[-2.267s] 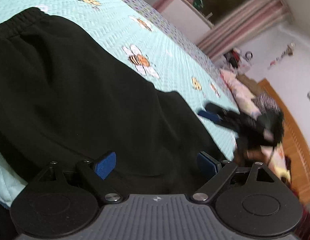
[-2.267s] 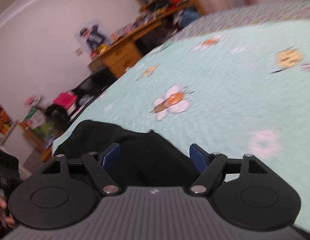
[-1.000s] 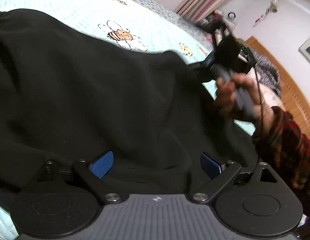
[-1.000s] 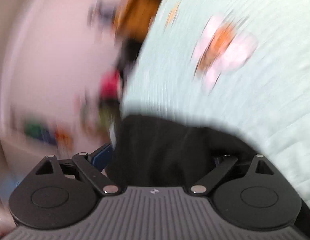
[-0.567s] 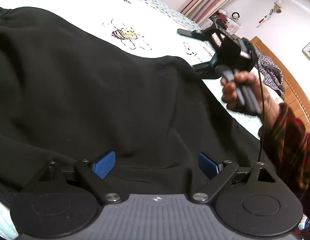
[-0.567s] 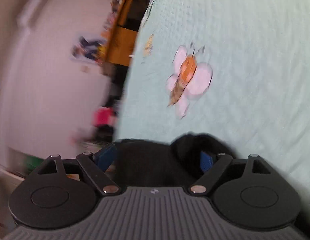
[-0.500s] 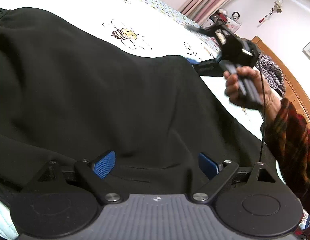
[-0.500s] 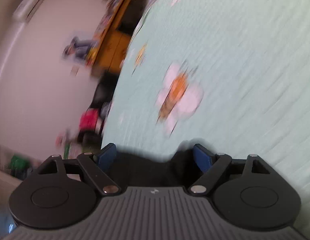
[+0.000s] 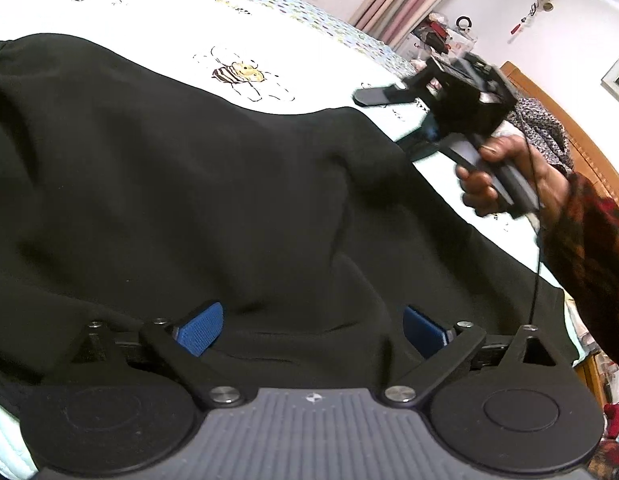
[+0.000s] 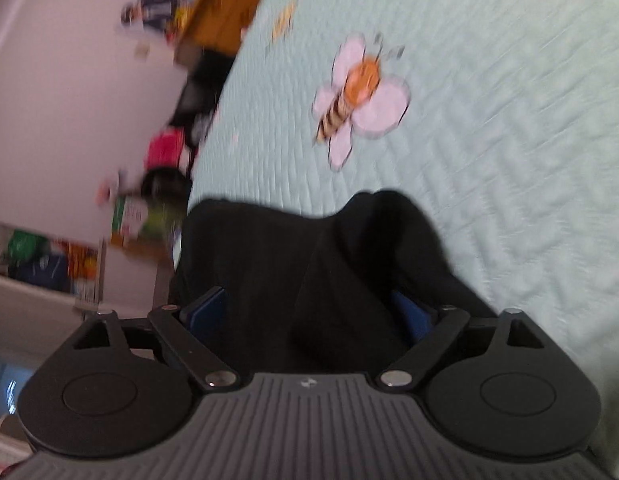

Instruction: Fold clothes

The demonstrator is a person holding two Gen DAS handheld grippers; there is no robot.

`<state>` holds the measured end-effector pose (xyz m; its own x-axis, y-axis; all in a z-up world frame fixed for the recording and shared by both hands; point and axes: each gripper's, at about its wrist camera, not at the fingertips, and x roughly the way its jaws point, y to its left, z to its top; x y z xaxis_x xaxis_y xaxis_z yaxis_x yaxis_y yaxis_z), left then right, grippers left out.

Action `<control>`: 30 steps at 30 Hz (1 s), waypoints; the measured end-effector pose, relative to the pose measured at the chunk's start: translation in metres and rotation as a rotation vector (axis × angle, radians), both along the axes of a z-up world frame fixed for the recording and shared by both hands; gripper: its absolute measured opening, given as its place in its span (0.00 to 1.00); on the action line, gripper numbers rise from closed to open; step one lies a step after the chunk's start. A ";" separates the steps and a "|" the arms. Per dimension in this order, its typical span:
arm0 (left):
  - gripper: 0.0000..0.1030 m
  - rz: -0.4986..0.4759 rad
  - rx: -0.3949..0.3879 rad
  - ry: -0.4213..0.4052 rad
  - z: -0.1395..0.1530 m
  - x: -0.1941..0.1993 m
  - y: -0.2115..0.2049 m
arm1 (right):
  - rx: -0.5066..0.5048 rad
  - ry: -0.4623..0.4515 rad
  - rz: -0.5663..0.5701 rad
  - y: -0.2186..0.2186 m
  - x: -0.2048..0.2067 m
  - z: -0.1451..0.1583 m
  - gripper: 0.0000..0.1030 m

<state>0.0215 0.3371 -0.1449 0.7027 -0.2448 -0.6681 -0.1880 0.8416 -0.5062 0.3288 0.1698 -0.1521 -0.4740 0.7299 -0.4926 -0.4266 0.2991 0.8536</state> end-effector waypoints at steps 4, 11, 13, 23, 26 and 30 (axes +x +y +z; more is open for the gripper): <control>0.97 -0.007 0.001 0.008 0.002 0.006 -0.006 | 0.065 0.061 -0.074 0.017 0.019 -0.003 0.88; 0.97 0.011 -0.007 0.000 0.002 0.002 -0.004 | 0.202 0.134 -0.640 -0.069 0.061 -0.017 0.82; 0.97 0.020 -0.012 -0.005 0.003 0.001 -0.002 | 0.268 0.114 -0.666 -0.091 0.051 -0.005 0.82; 0.92 0.180 -0.044 -0.169 0.052 -0.020 0.039 | 0.287 -0.020 -0.426 -0.082 -0.072 0.022 0.82; 0.93 0.272 0.052 -0.126 0.049 -0.019 0.071 | 0.110 -0.081 -0.515 -0.097 -0.066 -0.011 0.37; 0.79 0.405 -0.175 -0.128 0.029 -0.047 0.128 | 0.096 -0.069 -0.703 -0.135 -0.060 -0.024 0.22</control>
